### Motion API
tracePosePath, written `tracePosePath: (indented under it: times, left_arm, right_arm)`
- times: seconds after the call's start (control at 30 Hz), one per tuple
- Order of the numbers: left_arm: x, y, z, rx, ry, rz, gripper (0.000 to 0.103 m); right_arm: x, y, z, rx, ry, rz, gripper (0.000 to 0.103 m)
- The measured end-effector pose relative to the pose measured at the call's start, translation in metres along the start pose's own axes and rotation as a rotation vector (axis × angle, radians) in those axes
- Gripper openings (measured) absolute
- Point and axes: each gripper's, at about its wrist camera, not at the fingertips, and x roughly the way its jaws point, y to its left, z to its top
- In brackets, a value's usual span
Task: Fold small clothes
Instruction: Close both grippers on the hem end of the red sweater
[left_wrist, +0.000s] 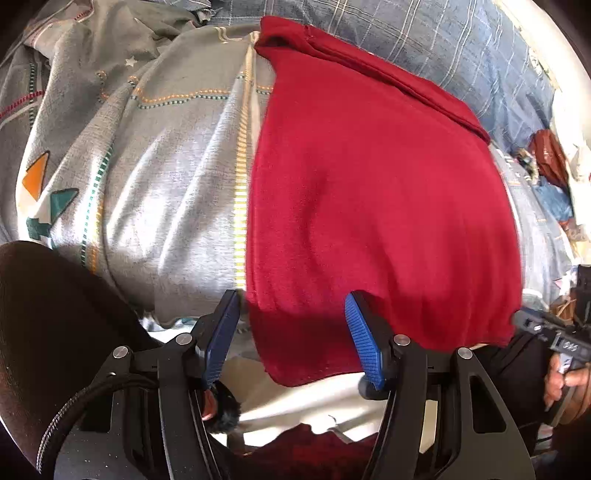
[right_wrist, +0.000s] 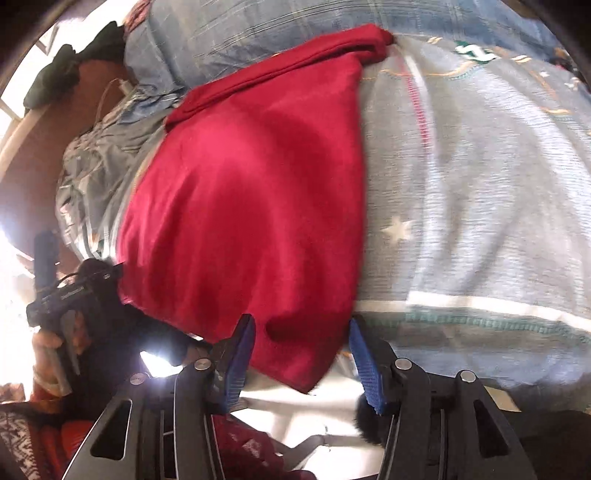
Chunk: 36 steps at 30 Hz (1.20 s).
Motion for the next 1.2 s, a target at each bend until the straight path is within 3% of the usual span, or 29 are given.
tracePosePath:
  times: [0.1, 0.4, 0.47, 0.5, 0.53, 0.6, 0.83, 1.1, 1.2]
  left_arm:
    - [0.001, 0.001, 0.001, -0.013, 0.016, -0.04, 0.058]
    - [0.001, 0.005, 0.001, -0.023, 0.017, -0.042, 0.058]
    - [0.001, 0.005, 0.001, -0.02, 0.018, -0.026, 0.052]
    - [0.0, 0.006, 0.0, -0.009, 0.021, -0.001, 0.042]
    - [-0.001, 0.007, 0.0, 0.003, 0.022, 0.015, 0.034]
    - [-0.003, 0.01, -0.001, 0.005, 0.028, 0.0, 0.029]
    - [-0.008, 0.008, -0.005, 0.015, 0.036, -0.001, 0.027]
    - [-0.015, 0.006, -0.008, 0.038, 0.034, -0.092, 0.027]
    - [-0.009, 0.006, -0.005, 0.018, 0.049, -0.086, 0.028]
  right_arm:
    - [0.005, 0.01, -0.002, -0.052, 0.026, 0.008, 0.038]
    - [0.012, -0.001, -0.003, 0.003, 0.071, 0.03, 0.038]
    - [0.013, 0.005, -0.004, -0.027, 0.069, 0.03, 0.033]
    - [0.015, 0.009, -0.005, -0.047, 0.074, 0.022, 0.019]
    - [0.017, 0.012, -0.005, -0.063, 0.077, 0.012, 0.015]
    - [0.015, 0.017, -0.004, -0.091, 0.071, -0.005, 0.012]
    - [0.006, 0.026, 0.001, -0.133, 0.06, 0.026, 0.012]
    - [0.011, 0.018, 0.0, -0.078, 0.058, 0.066, 0.012]
    - [0.011, 0.017, 0.0, -0.075, 0.062, 0.07, 0.012]
